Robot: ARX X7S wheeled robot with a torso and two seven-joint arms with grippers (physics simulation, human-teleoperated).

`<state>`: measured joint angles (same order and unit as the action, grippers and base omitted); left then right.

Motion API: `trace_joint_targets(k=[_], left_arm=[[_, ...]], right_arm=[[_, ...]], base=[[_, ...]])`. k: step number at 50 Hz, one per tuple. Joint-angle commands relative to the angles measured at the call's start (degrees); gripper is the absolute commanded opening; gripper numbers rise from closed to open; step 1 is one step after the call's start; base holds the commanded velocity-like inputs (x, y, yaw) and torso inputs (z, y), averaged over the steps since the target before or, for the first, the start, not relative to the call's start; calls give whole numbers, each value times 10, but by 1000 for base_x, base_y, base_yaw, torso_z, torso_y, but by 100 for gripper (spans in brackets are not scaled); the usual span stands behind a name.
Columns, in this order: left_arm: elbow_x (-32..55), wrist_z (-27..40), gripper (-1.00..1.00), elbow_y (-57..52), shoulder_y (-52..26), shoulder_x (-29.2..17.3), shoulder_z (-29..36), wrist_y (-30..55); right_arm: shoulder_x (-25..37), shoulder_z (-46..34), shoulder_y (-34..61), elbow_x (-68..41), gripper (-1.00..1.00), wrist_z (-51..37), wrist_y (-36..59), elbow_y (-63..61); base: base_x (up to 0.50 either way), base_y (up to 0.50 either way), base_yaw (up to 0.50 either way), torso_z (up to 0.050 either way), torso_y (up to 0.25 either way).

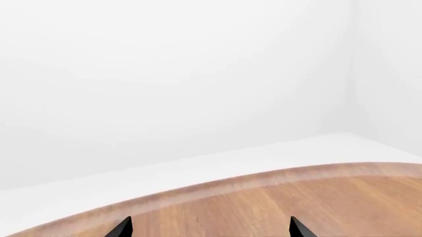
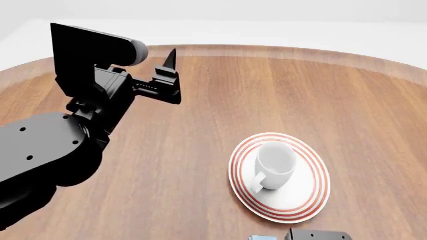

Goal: Pick up the white mug and put it on the plate, and put the chocolate pudding to the right of the plate.

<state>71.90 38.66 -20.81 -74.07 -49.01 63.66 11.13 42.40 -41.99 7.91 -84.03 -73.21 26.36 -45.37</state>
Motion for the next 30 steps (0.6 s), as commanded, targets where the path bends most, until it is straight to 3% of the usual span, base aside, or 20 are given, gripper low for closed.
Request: trace_joint_targets(k=[1,16,17,30], left_arm=[[-8,-12,100,-3,8,10,-14,0],[-12,-9,100,0,10,12,-14,3],[-11,-9,100,1,10,12,-14,3],[-10,-9,100,0,9,12,-15,6]], right_arm=[[-20,-3,-9,24,100,28,9,12],[-26,-12,-8,44,100,57,12,36],[-25,-11,-7,46,-100,57,12,35],[-23,-12,-1,50,-100,40,17,28]], base=[[0,0,0,0,0],[0,0,0,0,0],[0,0,0,0,0],[1,0,0,0,0]])
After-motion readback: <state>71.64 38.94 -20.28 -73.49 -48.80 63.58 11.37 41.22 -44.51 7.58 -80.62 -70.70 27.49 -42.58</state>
